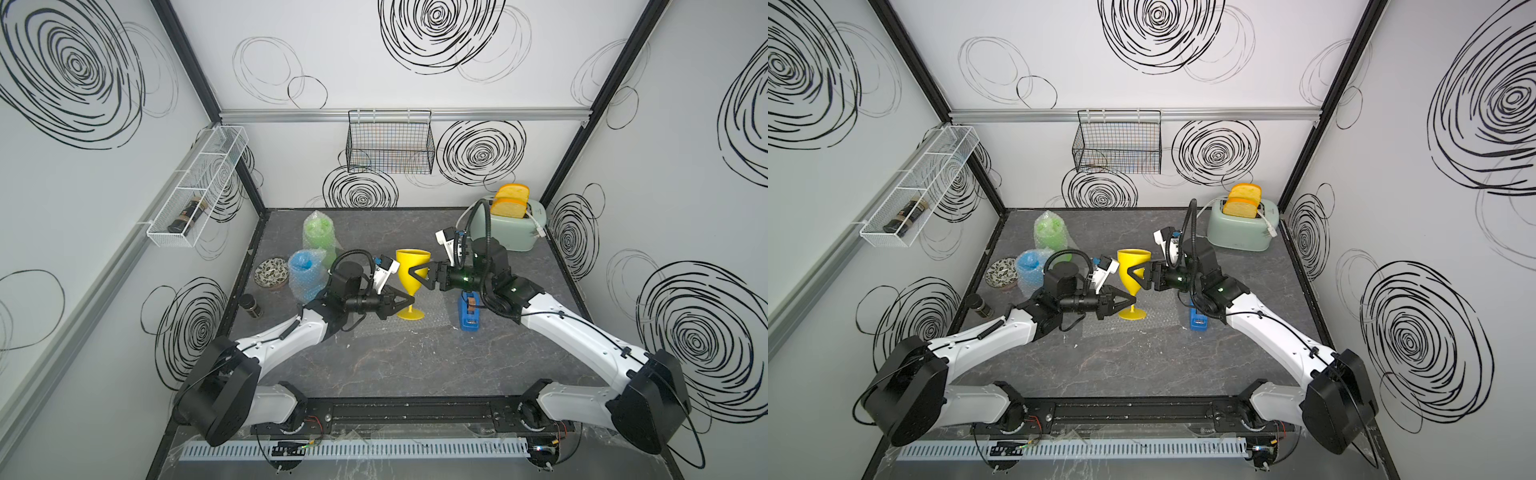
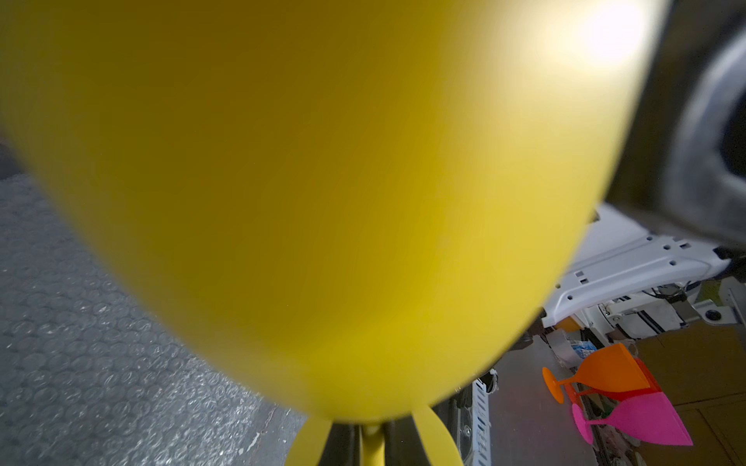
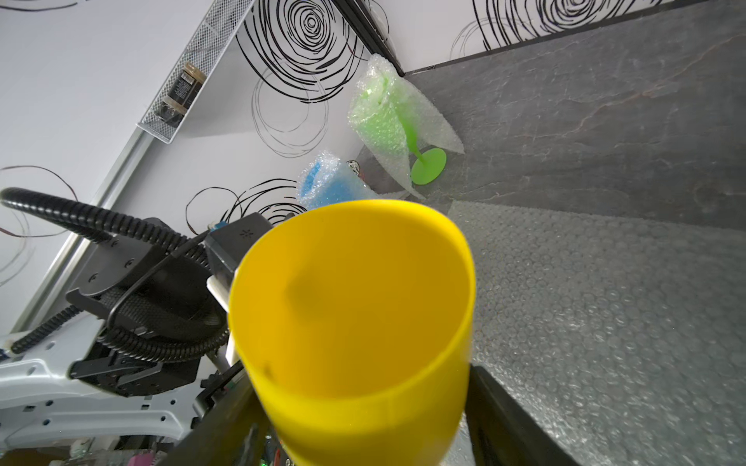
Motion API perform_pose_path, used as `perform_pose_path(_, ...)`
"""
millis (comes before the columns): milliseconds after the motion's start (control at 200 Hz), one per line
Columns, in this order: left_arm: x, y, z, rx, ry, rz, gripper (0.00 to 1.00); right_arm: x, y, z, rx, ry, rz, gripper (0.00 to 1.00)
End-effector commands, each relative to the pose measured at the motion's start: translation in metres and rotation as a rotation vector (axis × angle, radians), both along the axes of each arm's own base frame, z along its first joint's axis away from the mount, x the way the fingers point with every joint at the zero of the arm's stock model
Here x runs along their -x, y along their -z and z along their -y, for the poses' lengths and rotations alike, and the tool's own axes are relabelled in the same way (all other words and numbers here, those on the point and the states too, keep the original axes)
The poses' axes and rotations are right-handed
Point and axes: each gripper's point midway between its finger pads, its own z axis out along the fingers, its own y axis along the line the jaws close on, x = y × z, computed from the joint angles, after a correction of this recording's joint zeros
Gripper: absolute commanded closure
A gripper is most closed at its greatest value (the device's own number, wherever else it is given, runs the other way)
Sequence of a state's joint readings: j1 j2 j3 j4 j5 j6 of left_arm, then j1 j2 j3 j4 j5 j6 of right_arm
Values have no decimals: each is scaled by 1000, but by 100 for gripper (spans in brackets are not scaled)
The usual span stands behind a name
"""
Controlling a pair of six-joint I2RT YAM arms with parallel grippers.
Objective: Wrap wine glasses in bubble wrap
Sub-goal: Pick up the wine glass at the center of the board.
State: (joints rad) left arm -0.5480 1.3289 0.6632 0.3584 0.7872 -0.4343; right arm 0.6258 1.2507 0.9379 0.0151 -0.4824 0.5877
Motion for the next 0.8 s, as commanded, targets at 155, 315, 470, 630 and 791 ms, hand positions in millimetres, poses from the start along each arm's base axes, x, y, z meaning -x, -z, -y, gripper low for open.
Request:
perform_pose_path(155, 12, -19, 11, 72, 74, 63, 100, -6, 5, -5, -36, -2, -32, 16)
perform_pose_path(315, 12, -21, 10, 68, 73, 63, 100, -6, 12, -9, -31, -18, -39, 3)
perform_pose_path(470, 13, -20, 13, 60, 88, 55, 100, -6, 15, -13, -38, -40, -49, 9)
perform_pose_path(630, 2, -15, 5, 37, 23, 54, 81, -11, 25, -4, -3, -22, -101, 32)
perform_pose_path(791, -27, -15, -19, -93, -113, 126, 33, -18, 35, 31, 36, 56, -149, 30)
